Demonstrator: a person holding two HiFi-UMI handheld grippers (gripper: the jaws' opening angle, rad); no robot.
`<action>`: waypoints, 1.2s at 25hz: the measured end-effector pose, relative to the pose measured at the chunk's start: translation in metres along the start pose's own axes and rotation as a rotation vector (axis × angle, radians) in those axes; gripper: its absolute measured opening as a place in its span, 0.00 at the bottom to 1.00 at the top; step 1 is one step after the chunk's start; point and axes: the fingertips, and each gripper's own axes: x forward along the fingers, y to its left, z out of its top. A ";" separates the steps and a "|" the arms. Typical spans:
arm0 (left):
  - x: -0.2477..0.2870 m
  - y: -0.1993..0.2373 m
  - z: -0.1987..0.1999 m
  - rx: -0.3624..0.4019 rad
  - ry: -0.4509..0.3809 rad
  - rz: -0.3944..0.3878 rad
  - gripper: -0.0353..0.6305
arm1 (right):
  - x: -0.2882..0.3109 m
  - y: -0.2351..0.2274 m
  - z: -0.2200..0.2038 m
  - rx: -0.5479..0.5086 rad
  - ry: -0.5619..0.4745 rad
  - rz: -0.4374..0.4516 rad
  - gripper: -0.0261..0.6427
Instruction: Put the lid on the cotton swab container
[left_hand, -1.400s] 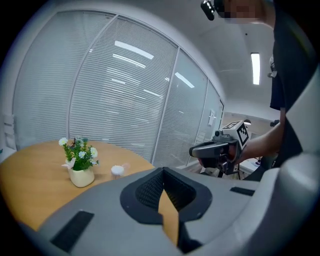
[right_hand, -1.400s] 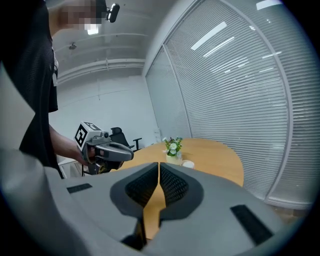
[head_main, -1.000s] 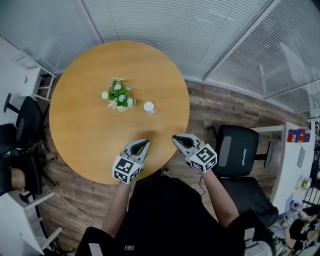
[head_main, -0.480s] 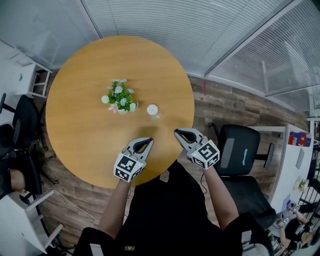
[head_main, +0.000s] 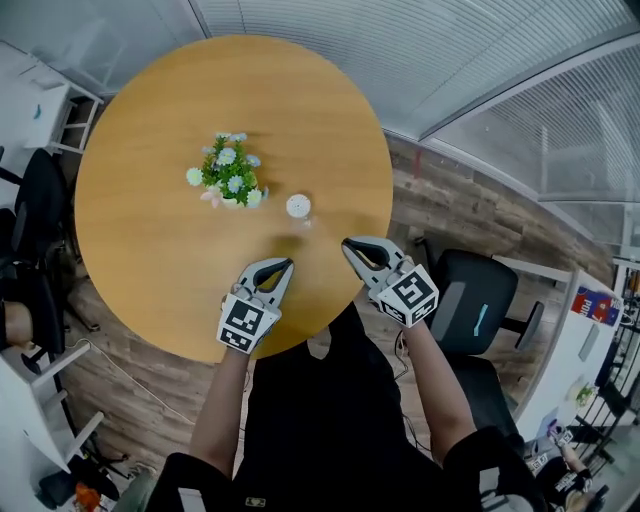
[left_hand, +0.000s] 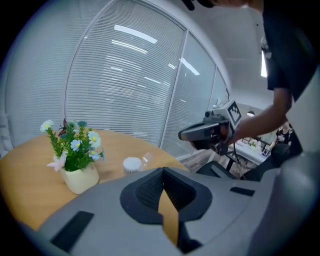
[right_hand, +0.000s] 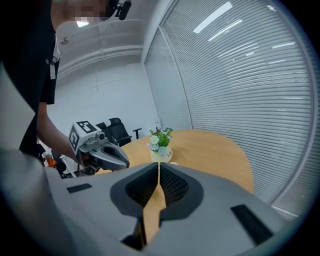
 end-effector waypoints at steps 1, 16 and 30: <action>0.004 0.004 -0.005 0.022 0.013 0.017 0.06 | 0.003 -0.003 -0.002 -0.001 0.007 0.007 0.05; 0.067 0.054 -0.050 0.126 0.056 0.078 0.06 | 0.029 -0.025 -0.023 0.022 0.049 0.050 0.05; 0.106 0.077 -0.046 0.188 0.095 0.106 0.43 | 0.033 -0.041 -0.025 0.042 0.051 0.033 0.05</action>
